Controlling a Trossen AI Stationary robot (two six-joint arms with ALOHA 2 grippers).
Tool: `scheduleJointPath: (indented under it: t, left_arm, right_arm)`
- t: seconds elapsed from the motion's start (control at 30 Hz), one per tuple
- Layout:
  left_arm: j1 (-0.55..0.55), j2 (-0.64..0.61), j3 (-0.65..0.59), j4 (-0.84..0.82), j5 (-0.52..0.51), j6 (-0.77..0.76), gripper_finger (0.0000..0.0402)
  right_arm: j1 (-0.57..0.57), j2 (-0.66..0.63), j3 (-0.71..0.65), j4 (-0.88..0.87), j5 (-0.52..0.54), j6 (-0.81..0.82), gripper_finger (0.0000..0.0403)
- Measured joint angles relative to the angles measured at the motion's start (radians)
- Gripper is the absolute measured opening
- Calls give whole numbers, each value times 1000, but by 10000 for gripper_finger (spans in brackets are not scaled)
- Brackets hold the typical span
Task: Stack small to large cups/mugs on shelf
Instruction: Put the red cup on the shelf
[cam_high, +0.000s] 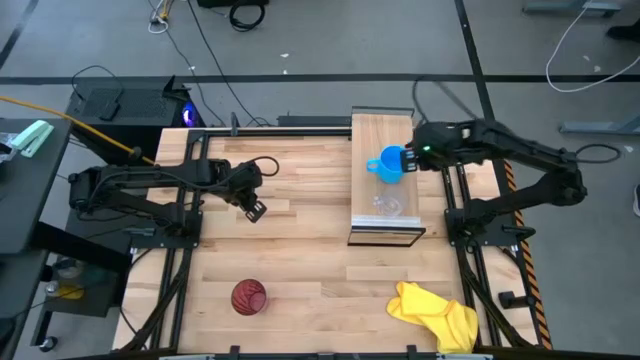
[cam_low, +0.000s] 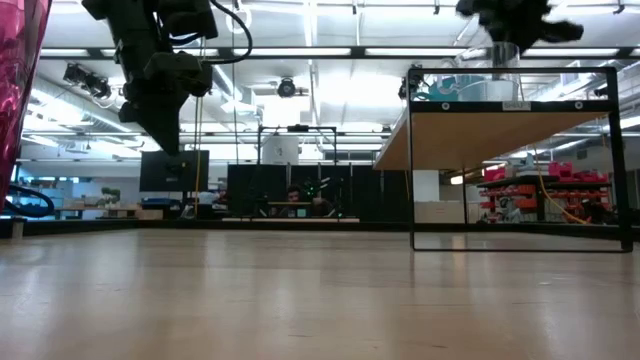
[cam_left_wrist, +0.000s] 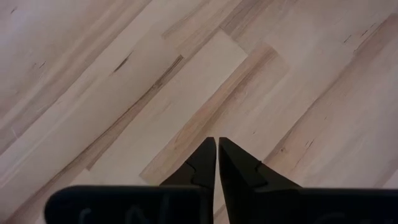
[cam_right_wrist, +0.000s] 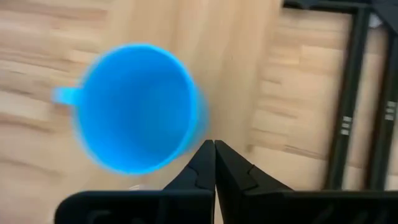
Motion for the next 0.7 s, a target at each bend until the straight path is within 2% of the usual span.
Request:
scheduleJointPath:
  t: [0.17,0.33,0.53,0.7]
  left_arm:
    - [-1,0,0,-51,0,0,26]
    - [-14,0,0,-170,0,-1,17]
    - [-83,0,0,-304,1,-22,14]
    - [-172,-1,0,-377,1,-102,22]
  right_arm:
    - [84,-47,129,5,-27,26,8]
    - [276,-55,221,11,-28,147,9]
    - [571,-13,198,72,96,297,9]
    - [744,76,194,141,177,391,9]
